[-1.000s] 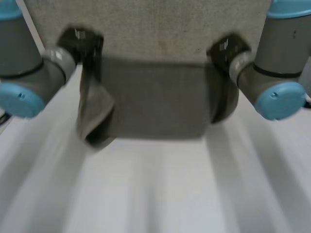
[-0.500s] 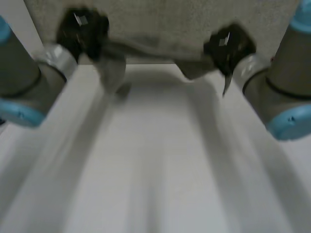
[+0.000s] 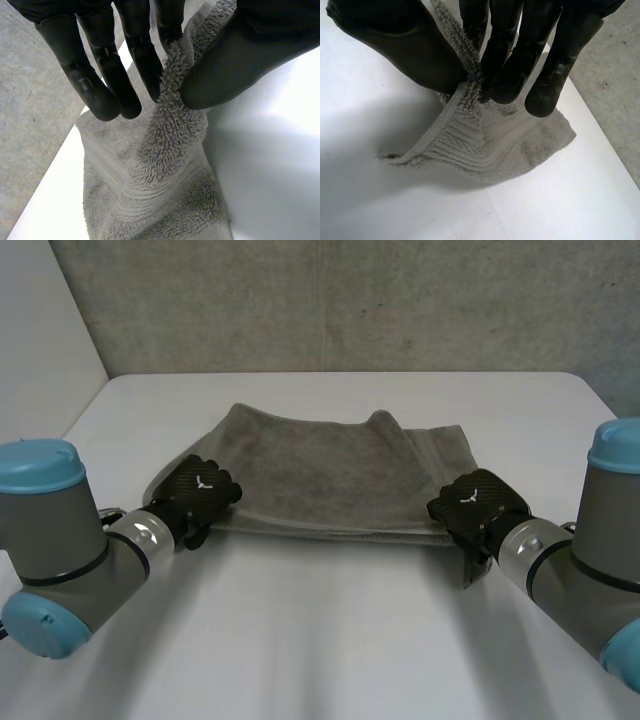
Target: Fold the towel.
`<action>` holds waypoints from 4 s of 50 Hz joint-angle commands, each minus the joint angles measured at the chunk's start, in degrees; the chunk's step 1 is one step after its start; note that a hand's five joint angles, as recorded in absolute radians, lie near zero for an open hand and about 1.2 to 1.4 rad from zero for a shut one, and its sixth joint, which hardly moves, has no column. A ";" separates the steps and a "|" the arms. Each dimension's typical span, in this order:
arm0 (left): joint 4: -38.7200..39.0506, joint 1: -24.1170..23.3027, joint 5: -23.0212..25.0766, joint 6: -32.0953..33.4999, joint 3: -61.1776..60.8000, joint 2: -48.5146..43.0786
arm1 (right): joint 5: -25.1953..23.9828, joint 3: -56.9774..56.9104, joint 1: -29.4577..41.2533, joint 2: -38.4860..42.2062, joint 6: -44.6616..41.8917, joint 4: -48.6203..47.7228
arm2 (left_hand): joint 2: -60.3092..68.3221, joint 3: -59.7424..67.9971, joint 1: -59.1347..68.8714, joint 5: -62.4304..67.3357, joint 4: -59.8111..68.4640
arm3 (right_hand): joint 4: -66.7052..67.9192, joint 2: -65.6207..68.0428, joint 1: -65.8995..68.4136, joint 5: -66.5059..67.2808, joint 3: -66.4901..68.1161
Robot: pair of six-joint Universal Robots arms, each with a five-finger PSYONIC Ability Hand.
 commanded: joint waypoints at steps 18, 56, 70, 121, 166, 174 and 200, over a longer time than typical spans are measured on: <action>7.57 -3.29 -0.71 -5.20 0.02 -5.16 | 0.06 3.84 -0.14 0.87 0.90 -5.33 | -50.40 -53.82 -47.67 -60.21 -52.06 | 3.41 4.11 4.00 2.18 3.31; 12.14 -4.26 -14.07 -7.92 13.65 -16.50 | -0.20 2.79 -5.41 -1.42 10.31 -4.63 | -43.00 -46.42 -40.27 -52.81 -44.66 | 3.41 4.11 4.00 2.18 3.31; 10.38 0.31 -14.60 -6.78 5.40 -5.70 | -0.20 2.52 -6.56 -1.16 10.39 -4.71 | -17.33 -20.75 -14.60 -27.14 -18.99 | 3.41 4.11 4.00 2.18 3.31; 10.47 5.15 -14.87 -9.50 2.84 -3.58 | -0.03 -1.08 -9.90 5.35 6.26 2.05 | -5.17 -8.59 -2.44 -14.99 -6.83 | 3.41 4.11 4.00 2.18 3.31; -24.32 1.90 -14.51 -6.00 36.11 -9.62 | 4.35 -42.35 -8.23 15.78 -14.65 24.38 | -5.17 -8.59 -2.44 -14.99 -6.83 | 3.41 4.11 4.00 2.18 3.31; -18.40 0.06 -14.69 -12.45 57.56 -13.16 | 10.42 -66.60 -3.93 24.24 -13.09 13.36 | -5.17 -8.59 -2.44 -14.99 -6.83 | 3.41 4.11 4.00 2.18 3.31; 0.18 3.12 -7.93 -20.32 27.30 -2.70 | 5.69 -38.87 -1.19 11.06 -7.18 6.97 | -5.17 -8.59 -2.44 -14.99 -6.83 | 3.41 4.11 4.00 2.18 3.31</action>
